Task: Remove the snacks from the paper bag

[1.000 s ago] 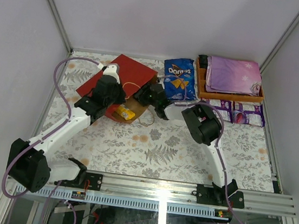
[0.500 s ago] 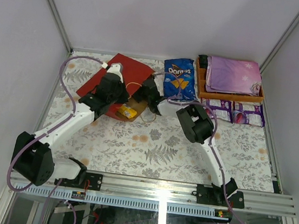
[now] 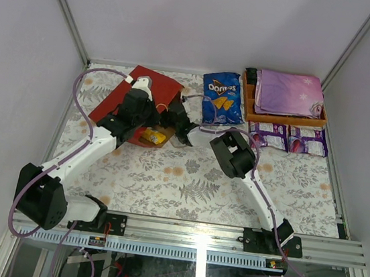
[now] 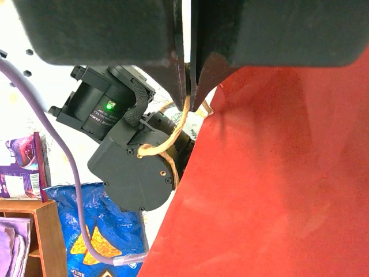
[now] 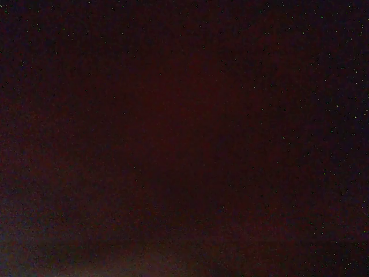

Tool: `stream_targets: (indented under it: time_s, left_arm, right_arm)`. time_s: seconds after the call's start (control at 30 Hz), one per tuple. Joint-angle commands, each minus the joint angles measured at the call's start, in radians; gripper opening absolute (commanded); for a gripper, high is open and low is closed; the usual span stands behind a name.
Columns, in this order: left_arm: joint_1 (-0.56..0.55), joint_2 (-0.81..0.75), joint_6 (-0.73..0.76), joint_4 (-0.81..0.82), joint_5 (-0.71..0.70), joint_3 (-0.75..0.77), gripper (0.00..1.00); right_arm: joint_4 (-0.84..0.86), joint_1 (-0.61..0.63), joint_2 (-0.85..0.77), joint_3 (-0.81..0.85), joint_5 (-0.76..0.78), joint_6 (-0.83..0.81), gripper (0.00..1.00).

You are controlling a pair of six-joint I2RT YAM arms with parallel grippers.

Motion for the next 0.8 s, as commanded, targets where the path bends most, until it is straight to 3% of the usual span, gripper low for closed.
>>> stream_targets:
  time_s: [0.0, 0.2, 0.4, 0.43, 0.47, 0.53, 0.63, 0.77]
  left_arm:
    - [-0.008, -0.014, -0.002, -0.018, 0.002, 0.029, 0.0]
    - [-0.008, -0.023, 0.002, -0.032, -0.048, 0.026, 0.0]
    - [-0.006, -0.045, -0.009, -0.036, -0.053, 0.025, 0.0]
    - [-0.008, -0.049, -0.011, -0.036, -0.047, 0.027, 0.0]
    - [-0.007, -0.053, -0.012, -0.038, -0.043, 0.027, 0.0]
    - [-0.007, -0.057, -0.015, -0.044, -0.034, 0.031, 0.0]
    - [-0.008, -0.069, -0.019, -0.066, -0.021, 0.043, 0.0]
    - [-0.025, -0.103, -0.019, -0.082, 0.004, 0.054, 0.0]
  right_arm:
    - [0.099, 0.021, -0.06, -0.037, 0.028, -0.04, 0.0]
    - [0.145, 0.043, -0.232, -0.195, 0.121, -0.191, 0.0]
    - [0.186, 0.048, -0.277, -0.297, 0.151, -0.098, 0.01]
    - [0.183, 0.048, -0.265, -0.291, 0.14, -0.071, 0.11]
    - [0.182, 0.049, -0.244, -0.278, 0.128, -0.044, 0.31]
    - [0.174, 0.049, -0.207, -0.247, 0.109, 0.015, 0.59]
    - [0.182, 0.052, -0.164, -0.215, 0.106, 0.086, 0.71]
    - [0.21, 0.053, -0.15, -0.224, 0.141, 0.166, 0.77]
